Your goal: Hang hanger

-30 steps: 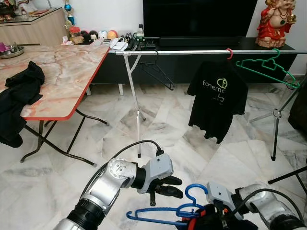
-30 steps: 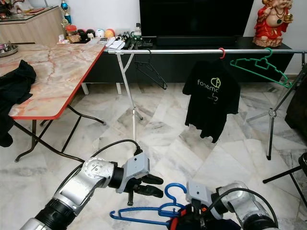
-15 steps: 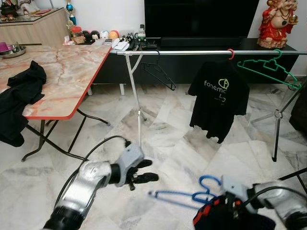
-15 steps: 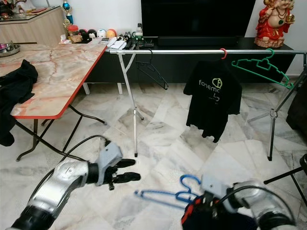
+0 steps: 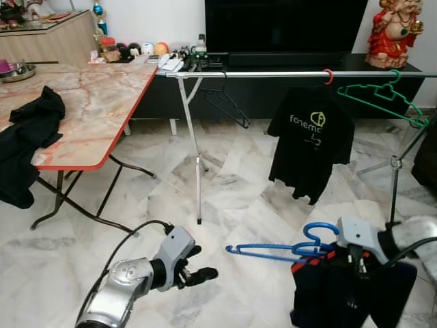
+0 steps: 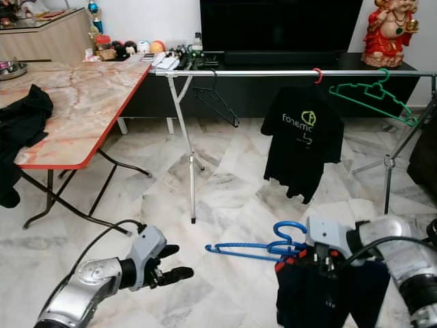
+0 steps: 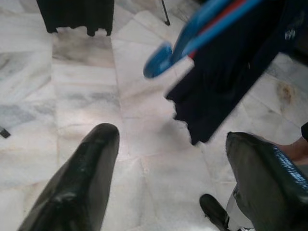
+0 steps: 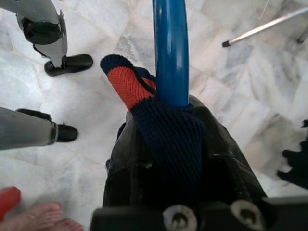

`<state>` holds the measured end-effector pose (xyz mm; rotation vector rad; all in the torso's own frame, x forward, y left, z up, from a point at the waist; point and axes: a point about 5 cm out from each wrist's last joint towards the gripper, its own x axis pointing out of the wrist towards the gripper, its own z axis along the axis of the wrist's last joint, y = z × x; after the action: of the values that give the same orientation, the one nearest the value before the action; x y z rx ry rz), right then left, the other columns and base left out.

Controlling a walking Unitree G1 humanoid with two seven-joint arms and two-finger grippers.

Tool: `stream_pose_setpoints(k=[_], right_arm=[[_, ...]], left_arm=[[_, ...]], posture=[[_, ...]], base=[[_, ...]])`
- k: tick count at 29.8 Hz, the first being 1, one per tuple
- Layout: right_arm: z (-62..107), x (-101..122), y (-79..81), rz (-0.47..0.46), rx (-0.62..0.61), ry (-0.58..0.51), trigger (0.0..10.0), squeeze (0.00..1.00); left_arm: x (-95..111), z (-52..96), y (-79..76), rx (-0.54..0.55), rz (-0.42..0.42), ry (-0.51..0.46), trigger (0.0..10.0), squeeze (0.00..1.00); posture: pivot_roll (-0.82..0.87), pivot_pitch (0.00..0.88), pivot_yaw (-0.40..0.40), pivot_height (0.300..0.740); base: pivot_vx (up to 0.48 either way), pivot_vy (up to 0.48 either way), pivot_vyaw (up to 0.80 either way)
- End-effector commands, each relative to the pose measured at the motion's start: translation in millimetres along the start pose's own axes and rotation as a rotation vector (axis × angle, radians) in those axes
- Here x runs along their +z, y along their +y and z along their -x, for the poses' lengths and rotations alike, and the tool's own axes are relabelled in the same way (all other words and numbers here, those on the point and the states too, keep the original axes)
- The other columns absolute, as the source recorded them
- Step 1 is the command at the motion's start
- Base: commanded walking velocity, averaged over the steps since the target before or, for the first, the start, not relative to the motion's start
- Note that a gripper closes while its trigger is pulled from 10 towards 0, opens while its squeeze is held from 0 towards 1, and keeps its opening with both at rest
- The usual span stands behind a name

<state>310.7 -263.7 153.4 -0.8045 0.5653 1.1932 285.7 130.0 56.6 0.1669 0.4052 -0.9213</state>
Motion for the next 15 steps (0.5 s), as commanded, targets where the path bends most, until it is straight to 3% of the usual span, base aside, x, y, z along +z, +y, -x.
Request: stream_pose_setpoints(k=[1, 15], right_arm=[[15.5, 20.4, -9.2, 0.069, -0.017, -0.038, 0.0, 0.0], [50.7, 56.1, -15.4, 0.13, 0.037, -0.156, 0.0, 0.0]], left_arm=[[-3.9, -4.4, -0.8, 0.006, -0.016, 0.017, 10.0, 0.0], [-14.7, -19.3, 2.6, 0.117, 0.064, -0.009, 10.0, 0.0]], posture=[[0.0, 0.057, 0.002, 0.74], [-0.02, 0.053, -0.003, 0.74]], base=[[0.0, 0.0, 0.0], [0.0, 0.0, 0.0]])
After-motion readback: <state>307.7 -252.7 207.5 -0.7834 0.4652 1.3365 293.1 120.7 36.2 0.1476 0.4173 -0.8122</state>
